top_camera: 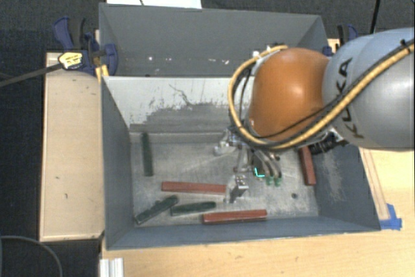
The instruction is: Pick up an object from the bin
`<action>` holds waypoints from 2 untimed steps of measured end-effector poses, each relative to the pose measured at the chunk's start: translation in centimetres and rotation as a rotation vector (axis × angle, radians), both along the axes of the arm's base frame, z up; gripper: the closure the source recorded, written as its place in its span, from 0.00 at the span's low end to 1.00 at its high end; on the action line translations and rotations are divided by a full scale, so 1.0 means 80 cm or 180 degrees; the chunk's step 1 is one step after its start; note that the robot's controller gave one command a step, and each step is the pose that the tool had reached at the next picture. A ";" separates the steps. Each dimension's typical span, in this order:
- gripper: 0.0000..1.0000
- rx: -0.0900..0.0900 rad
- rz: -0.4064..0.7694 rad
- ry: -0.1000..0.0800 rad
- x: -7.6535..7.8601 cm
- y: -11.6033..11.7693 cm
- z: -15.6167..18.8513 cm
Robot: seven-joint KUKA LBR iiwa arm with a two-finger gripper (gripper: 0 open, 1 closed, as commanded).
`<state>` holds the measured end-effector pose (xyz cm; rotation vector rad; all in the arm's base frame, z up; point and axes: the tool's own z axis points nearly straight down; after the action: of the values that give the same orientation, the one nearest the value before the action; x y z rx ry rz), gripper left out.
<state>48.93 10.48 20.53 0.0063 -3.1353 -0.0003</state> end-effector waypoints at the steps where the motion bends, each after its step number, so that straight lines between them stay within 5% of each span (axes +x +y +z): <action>1: 0.00 0.0003 -0.0014 -0.0026 0.002 -0.001 0.005; 2: 0.00 0.0005 0.0128 -0.0040 -0.005 0.002 -0.092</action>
Offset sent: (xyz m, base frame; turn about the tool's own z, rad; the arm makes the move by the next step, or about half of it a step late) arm -0.0114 0.0035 -0.1353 -0.0767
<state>48.50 10.66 13.16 0.0698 -3.1472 -0.0024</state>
